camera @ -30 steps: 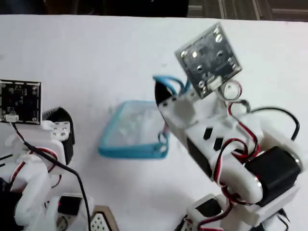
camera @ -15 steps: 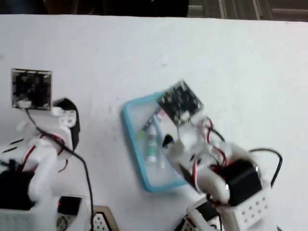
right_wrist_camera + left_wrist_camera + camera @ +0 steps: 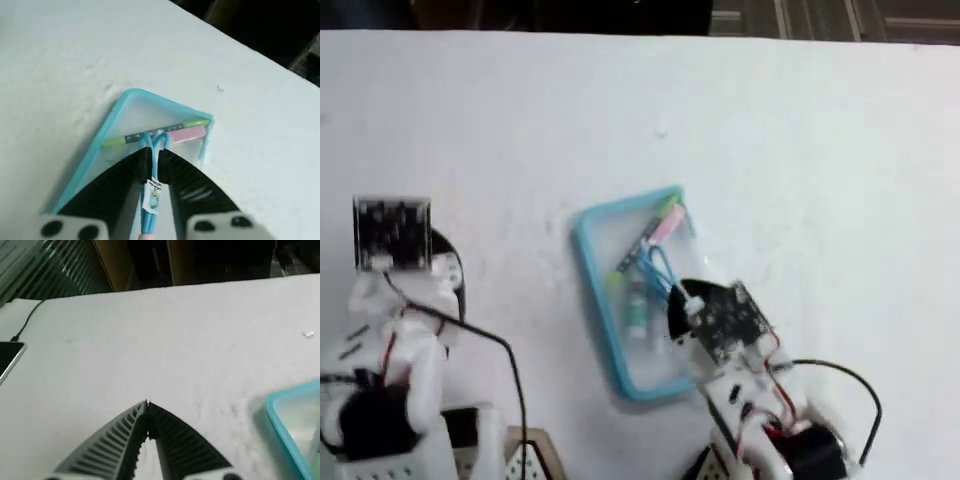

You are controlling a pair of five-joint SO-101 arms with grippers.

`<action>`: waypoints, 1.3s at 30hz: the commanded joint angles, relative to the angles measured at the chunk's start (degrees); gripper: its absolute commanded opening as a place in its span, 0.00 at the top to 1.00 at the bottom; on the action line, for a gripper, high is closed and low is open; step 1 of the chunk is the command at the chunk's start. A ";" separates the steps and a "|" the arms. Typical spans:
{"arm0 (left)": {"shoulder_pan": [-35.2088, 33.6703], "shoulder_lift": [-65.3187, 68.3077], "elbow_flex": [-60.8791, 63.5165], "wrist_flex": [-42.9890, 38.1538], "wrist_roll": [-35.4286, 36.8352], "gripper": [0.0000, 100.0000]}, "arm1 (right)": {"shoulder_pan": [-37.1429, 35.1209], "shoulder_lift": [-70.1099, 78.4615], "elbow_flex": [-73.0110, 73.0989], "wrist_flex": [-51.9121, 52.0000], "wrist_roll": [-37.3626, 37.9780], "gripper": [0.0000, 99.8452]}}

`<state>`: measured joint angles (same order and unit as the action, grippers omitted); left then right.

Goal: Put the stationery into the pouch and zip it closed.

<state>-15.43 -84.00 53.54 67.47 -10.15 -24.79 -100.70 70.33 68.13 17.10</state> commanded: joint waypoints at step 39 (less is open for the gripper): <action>-6.46 -20.18 43.52 1.14 -0.18 0.98 | 4.53 -2.24 26.55 4.53 0.26 0.98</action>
